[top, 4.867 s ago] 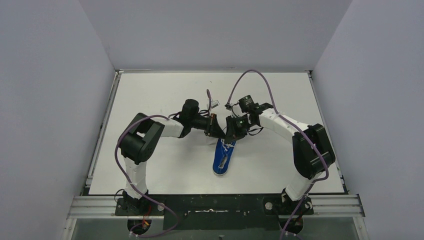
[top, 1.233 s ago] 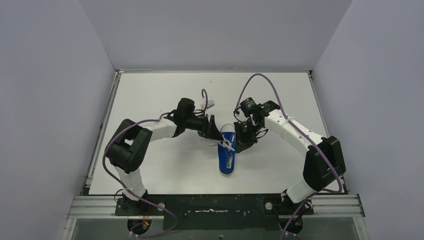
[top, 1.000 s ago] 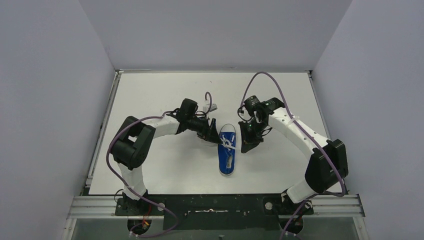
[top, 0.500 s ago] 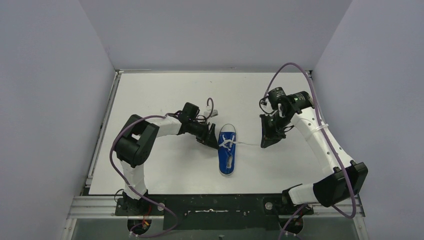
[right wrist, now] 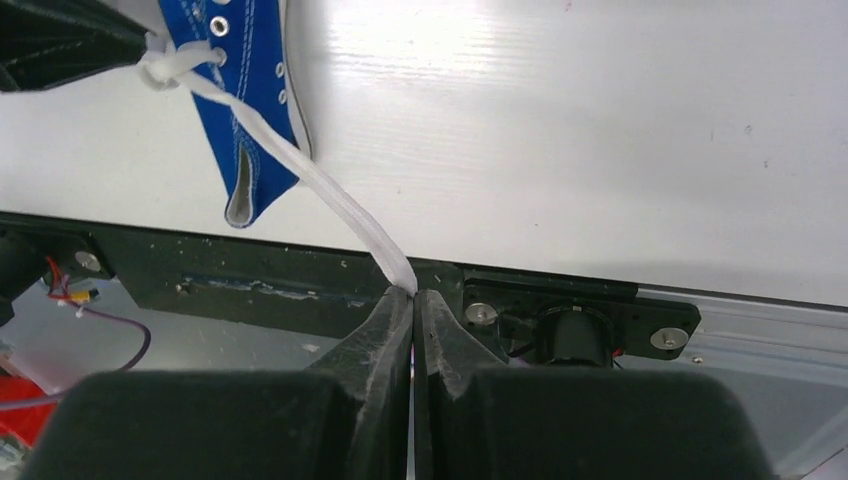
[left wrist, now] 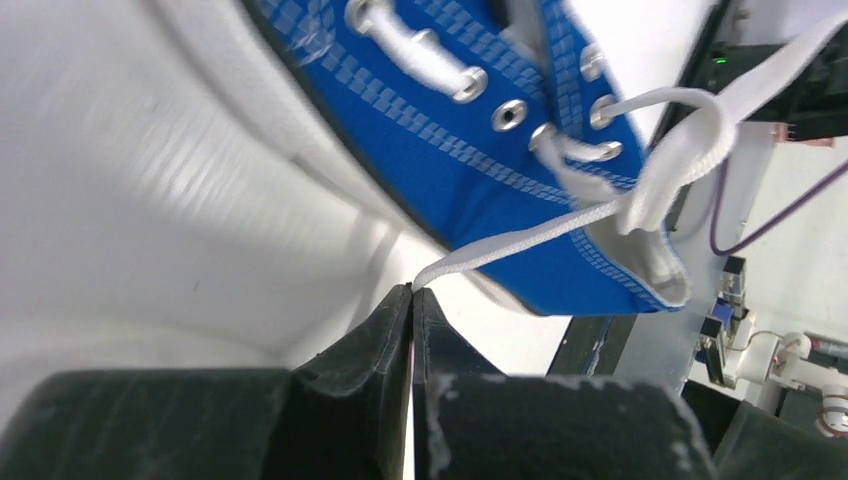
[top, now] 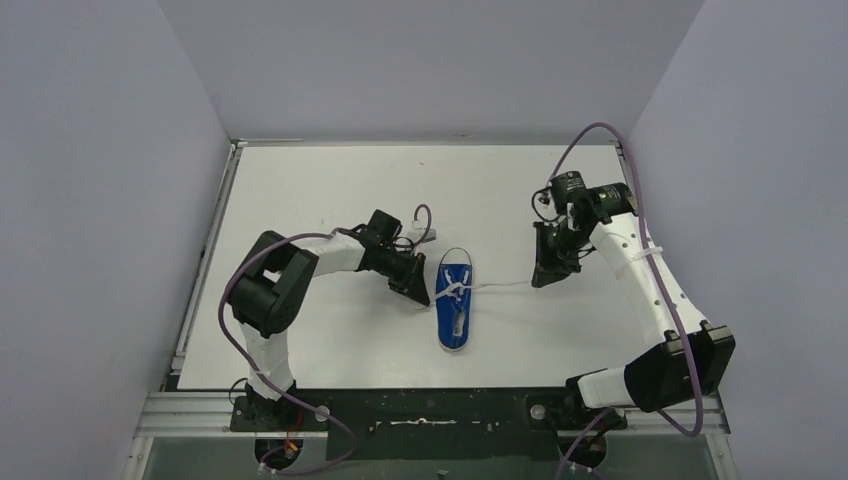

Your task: Tie the shoes

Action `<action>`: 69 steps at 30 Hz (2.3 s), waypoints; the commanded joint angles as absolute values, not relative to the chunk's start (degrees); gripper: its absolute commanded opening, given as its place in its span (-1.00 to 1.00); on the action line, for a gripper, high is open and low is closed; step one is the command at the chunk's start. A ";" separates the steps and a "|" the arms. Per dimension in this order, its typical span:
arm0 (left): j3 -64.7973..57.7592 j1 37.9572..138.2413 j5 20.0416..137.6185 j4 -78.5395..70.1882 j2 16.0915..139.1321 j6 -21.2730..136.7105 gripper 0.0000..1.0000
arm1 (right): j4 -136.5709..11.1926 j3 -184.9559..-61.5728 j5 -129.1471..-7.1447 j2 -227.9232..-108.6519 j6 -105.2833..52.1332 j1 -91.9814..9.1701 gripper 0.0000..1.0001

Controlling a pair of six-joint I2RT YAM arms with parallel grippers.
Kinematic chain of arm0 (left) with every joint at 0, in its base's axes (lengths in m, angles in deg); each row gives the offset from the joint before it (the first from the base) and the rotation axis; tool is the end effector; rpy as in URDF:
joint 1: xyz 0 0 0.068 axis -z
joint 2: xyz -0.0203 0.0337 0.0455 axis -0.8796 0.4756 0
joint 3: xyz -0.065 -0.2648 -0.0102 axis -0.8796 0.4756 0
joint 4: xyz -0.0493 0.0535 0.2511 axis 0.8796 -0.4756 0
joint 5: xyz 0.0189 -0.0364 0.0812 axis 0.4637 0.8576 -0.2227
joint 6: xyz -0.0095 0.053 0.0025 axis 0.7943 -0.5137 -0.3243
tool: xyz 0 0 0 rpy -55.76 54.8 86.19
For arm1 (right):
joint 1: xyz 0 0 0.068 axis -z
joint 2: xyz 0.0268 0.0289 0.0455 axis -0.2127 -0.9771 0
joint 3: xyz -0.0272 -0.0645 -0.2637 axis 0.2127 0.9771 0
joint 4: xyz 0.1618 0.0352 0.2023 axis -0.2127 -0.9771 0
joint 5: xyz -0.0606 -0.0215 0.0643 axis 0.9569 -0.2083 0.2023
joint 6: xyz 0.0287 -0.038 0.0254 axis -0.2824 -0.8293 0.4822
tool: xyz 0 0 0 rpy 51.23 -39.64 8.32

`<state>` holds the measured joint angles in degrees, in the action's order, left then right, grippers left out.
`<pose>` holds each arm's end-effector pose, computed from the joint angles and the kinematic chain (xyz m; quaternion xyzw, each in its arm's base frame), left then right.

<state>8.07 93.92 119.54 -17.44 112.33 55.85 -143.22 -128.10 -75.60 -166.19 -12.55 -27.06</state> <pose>0.2925 -0.2168 0.1291 0.2753 0.8429 -0.4568 0.0710 0.2223 0.0683 0.3323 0.0403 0.9865 0.1520 0.0452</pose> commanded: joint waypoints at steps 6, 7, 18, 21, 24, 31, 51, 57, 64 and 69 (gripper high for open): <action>10.59 93.86 108.36 -28.22 105.77 57.50 -1.00 | -131.14 -115.71 -52.00 -166.00 -2.59 -15.10 -1.00; 11.09 93.75 107.65 -28.09 105.91 57.86 -1.00 | -129.25 -114.05 -49.47 -166.53 -1.92 -13.24 -1.00; 12.92 90.78 99.31 -30.40 104.13 57.64 -1.00 | -110.25 -104.62 -47.83 -175.15 -2.49 -8.19 -1.00; 12.15 90.10 93.83 -34.14 103.23 60.68 -1.00 | -108.76 -103.98 -46.29 -176.79 -3.24 -7.81 -1.00; 9.81 89.38 85.83 -40.74 101.51 65.42 -1.00 | -108.20 -104.05 -45.43 -178.42 -3.63 -7.88 -1.00; 12.60 88.48 84.92 -40.14 100.18 66.94 -1.00 | -108.17 -102.92 -44.87 -178.04 -3.71 -7.69 -1.00; 5.30 99.44 92.88 -29.62 95.37 50.41 0.19 | -117.43 -110.47 -73.34 -170.19 -8.66 -14.35 0.56; 3.09 102.51 96.51 -24.55 102.31 48.12 0.11 | -113.89 -108.82 -79.58 -172.89 4.59 -14.58 0.59; 2.01 102.69 98.87 -21.21 107.58 48.12 -0.14 | -114.28 -107.30 -74.29 -181.63 15.86 -14.66 0.28; 1.66 102.56 99.14 -21.28 107.92 47.69 -0.45 | -113.70 -107.02 -70.23 -182.69 19.97 -14.65 0.22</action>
<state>4.53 102.66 97.62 -25.31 107.92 49.52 -114.61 -106.52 -74.64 -183.80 13.79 -14.37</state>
